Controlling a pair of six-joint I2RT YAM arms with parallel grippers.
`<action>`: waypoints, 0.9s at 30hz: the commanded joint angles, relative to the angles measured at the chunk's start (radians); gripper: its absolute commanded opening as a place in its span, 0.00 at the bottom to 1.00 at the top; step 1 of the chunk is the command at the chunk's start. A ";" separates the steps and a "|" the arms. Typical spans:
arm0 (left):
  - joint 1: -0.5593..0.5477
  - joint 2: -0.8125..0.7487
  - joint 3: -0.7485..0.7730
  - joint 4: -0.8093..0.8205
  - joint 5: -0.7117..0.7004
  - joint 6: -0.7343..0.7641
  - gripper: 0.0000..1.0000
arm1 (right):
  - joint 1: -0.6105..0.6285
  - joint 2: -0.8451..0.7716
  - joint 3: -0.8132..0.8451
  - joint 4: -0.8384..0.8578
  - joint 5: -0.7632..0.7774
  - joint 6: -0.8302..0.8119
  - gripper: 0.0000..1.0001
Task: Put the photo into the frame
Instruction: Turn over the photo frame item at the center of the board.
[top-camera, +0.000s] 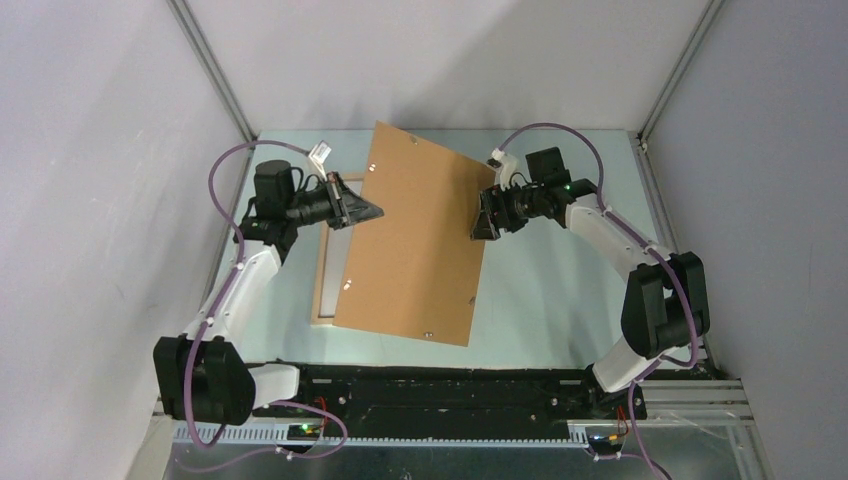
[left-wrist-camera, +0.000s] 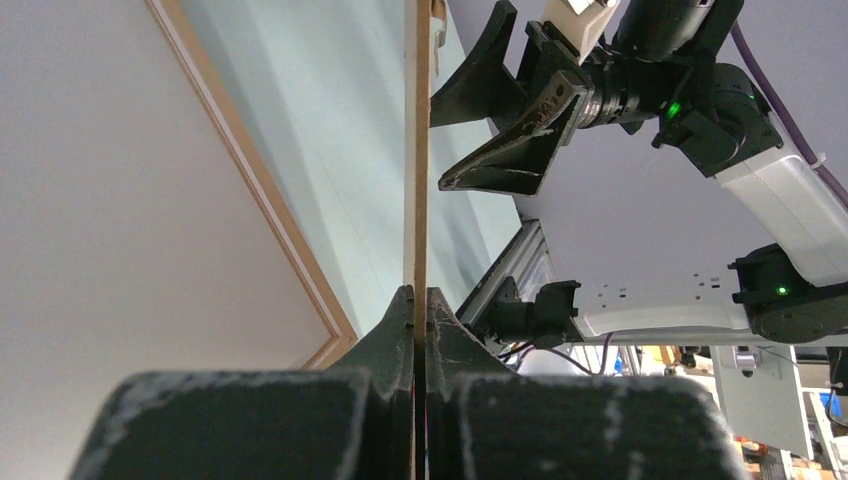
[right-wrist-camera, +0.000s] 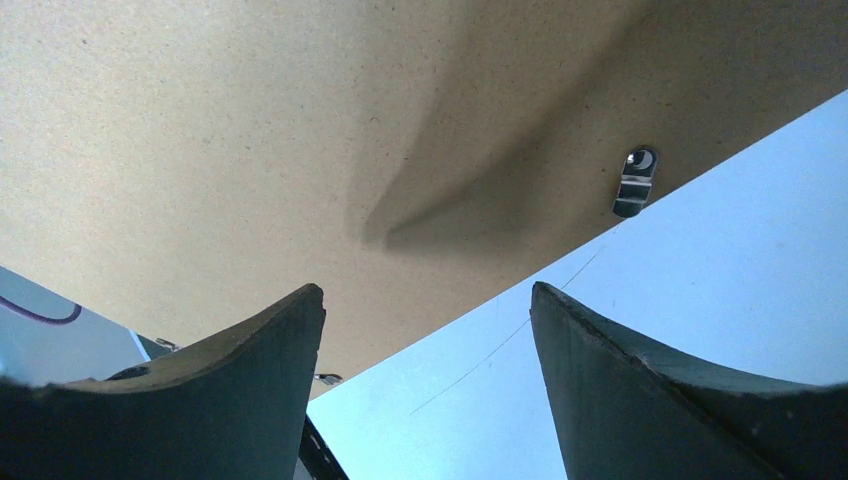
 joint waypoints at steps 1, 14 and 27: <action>0.019 -0.050 0.004 0.081 0.034 -0.048 0.00 | 0.005 -0.050 0.004 0.019 0.001 -0.026 0.80; 0.139 -0.062 -0.016 0.088 0.088 -0.063 0.00 | -0.079 -0.128 0.004 0.018 -0.009 0.007 0.80; 0.287 -0.015 0.005 0.051 0.183 -0.090 0.00 | -0.109 -0.120 -0.033 0.053 -0.023 0.037 0.80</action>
